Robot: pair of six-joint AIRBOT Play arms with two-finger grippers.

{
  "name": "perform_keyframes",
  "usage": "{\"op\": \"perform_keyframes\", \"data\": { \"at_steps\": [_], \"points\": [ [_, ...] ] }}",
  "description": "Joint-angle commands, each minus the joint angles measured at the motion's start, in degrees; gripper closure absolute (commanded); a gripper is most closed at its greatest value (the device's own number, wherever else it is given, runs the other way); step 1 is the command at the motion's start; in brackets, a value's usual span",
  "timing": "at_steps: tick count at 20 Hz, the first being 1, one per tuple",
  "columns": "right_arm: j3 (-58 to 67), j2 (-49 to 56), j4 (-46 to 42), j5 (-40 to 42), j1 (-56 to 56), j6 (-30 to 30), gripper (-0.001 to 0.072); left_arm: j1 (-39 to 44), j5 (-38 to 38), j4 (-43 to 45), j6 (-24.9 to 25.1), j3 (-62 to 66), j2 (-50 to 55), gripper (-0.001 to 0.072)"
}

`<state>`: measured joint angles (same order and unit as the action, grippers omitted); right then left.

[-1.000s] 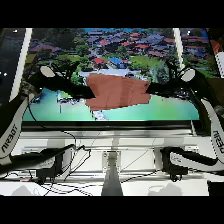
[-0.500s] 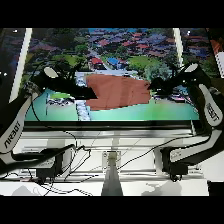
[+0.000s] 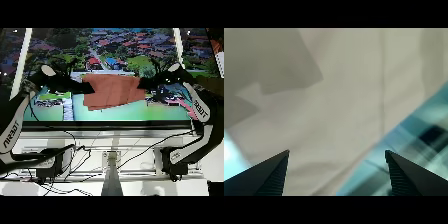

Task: Fold the clothes and pants, and hang the long-sleeved shirts on hangers.

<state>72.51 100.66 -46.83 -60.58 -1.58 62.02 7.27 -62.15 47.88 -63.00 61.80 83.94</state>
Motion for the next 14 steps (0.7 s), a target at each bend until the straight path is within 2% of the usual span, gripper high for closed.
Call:
{"op": "perform_keyframes", "data": {
  "at_steps": [1,3,7,14],
  "points": [
    [4.39,-6.36,-6.12,4.66,-1.6,3.76,0.0696,-3.8,-2.34,4.92,0.02,5.81,-2.01,0.0013],
    [6.71,-12.44,-13.55,6.12,-5.64,9.75,0.0697,-6.1,-5.46,5.68,0.02,10.69,-4.35,0.0013],
    [7.78,-25.05,-26.38,3.78,-18.05,22.82,0.0696,-7.67,-4.68,5.6,0.0,14.21,-10.49,0.0014],
    [7.76,-37.29,-42.14,-16.83,-48.0,43.3,0.0696,-7.02,-4.76,1.66,-0.02,14.19,-11.74,0.0014]
  ]
}}
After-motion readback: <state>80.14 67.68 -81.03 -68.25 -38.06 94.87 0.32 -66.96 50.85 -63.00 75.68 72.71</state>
